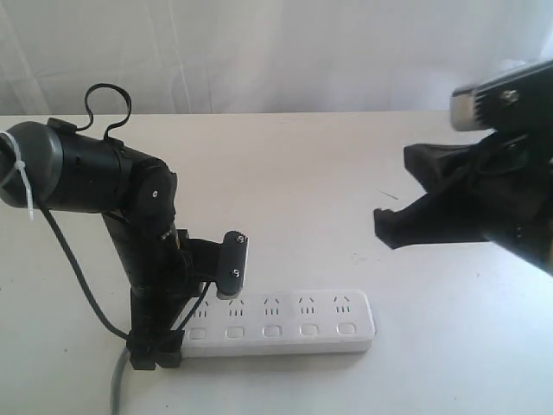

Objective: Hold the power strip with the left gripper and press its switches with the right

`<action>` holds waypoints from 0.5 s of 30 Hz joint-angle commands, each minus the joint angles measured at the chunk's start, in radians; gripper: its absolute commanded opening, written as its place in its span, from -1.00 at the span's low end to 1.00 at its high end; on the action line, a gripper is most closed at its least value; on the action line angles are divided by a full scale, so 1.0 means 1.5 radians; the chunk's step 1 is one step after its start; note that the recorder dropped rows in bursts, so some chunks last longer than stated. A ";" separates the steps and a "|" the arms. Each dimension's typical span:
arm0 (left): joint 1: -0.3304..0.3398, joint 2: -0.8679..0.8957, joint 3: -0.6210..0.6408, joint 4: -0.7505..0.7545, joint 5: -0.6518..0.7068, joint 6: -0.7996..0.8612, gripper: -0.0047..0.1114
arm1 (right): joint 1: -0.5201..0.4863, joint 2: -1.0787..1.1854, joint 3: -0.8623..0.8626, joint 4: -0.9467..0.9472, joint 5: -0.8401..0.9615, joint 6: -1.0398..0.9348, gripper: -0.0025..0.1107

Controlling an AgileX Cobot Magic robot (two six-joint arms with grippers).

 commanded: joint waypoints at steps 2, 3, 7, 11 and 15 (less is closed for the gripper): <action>-0.002 0.021 0.014 -0.014 -0.010 -0.046 0.45 | 0.003 -0.075 0.000 -0.004 0.007 -0.036 -0.96; -0.002 0.021 0.014 -0.014 -0.011 -0.047 0.51 | 0.003 -0.084 0.000 -0.004 0.007 -0.042 -0.96; -0.002 0.014 0.012 -0.010 -0.009 -0.047 0.52 | 0.003 -0.117 0.000 -0.004 0.008 -0.087 -0.96; -0.002 -0.015 0.011 -0.010 -0.009 -0.028 0.52 | 0.003 -0.146 0.000 -0.004 0.025 -0.102 -0.96; -0.002 -0.060 0.011 -0.010 -0.010 -0.018 0.52 | 0.003 -0.166 0.000 -0.004 0.043 -0.102 -0.96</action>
